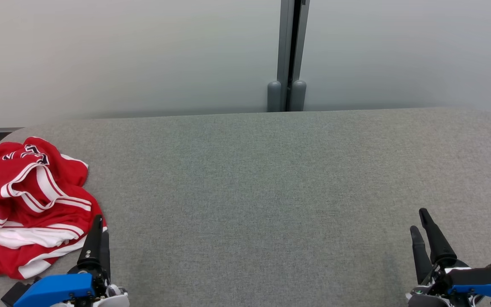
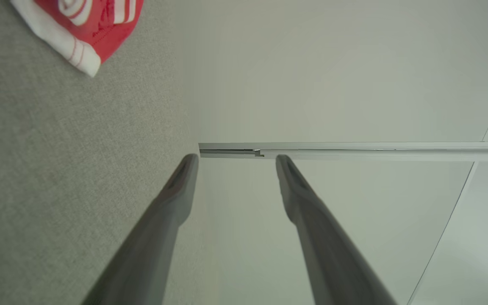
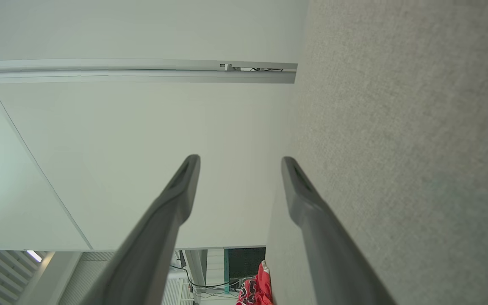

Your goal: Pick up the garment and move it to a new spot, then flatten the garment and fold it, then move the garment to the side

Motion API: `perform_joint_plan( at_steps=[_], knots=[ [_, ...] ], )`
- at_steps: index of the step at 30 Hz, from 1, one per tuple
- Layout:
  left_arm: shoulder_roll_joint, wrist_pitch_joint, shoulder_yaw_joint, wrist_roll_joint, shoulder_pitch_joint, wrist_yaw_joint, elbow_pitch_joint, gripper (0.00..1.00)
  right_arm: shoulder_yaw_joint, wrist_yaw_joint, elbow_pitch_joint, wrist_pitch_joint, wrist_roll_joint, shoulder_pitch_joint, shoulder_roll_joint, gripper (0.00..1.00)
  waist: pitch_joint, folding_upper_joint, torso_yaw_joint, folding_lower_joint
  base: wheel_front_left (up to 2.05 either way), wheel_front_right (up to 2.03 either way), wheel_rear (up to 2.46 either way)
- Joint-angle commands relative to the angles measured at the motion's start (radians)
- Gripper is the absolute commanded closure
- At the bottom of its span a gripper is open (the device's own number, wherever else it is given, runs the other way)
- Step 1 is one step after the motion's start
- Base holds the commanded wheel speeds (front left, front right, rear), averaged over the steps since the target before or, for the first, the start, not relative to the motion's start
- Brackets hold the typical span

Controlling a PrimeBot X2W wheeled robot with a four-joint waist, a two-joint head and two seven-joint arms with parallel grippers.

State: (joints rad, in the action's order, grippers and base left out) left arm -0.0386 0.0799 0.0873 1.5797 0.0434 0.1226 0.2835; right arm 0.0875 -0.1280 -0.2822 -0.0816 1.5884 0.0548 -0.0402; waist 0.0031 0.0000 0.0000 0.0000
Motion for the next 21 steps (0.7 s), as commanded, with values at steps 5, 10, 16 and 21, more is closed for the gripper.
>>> perform_joint_plan(
  at_steps=[5, 10, 16, 21],
  knots=[
    [-0.012, -0.033, -0.028, -0.100, 0.012, -0.020, -0.032, 0.00, -0.007, -0.001, 0.031, 0.035, -0.125, 0.010, -0.003, 0.00, 0.001, 0.0000, 0.001, 0.0000, 0.00, 0.00, 0.00],
    [-0.018, -0.060, -0.051, -0.227, 0.005, -0.040, -0.049, 0.00, -0.010, -0.002, 0.054, 0.062, -0.284, 0.000, -0.004, 0.00, 0.002, 0.0000, 0.003, 0.0000, 0.00, 0.00, 0.00],
    [-0.030, -0.085, -0.084, -0.358, 0.001, -0.060, -0.053, 0.00, -0.017, -0.002, 0.063, 0.087, -0.400, -0.007, -0.005, 0.00, 0.005, 0.0000, 0.005, 0.0000, 0.00, 0.00, 0.00],
    [-0.037, -0.105, -0.110, -0.447, -0.002, -0.075, -0.052, 0.00, -0.026, -0.002, 0.060, 0.107, -0.509, -0.012, -0.006, 0.00, 0.007, 0.0000, 0.006, 0.0000, 0.00, 0.00, 0.00]
  ],
)
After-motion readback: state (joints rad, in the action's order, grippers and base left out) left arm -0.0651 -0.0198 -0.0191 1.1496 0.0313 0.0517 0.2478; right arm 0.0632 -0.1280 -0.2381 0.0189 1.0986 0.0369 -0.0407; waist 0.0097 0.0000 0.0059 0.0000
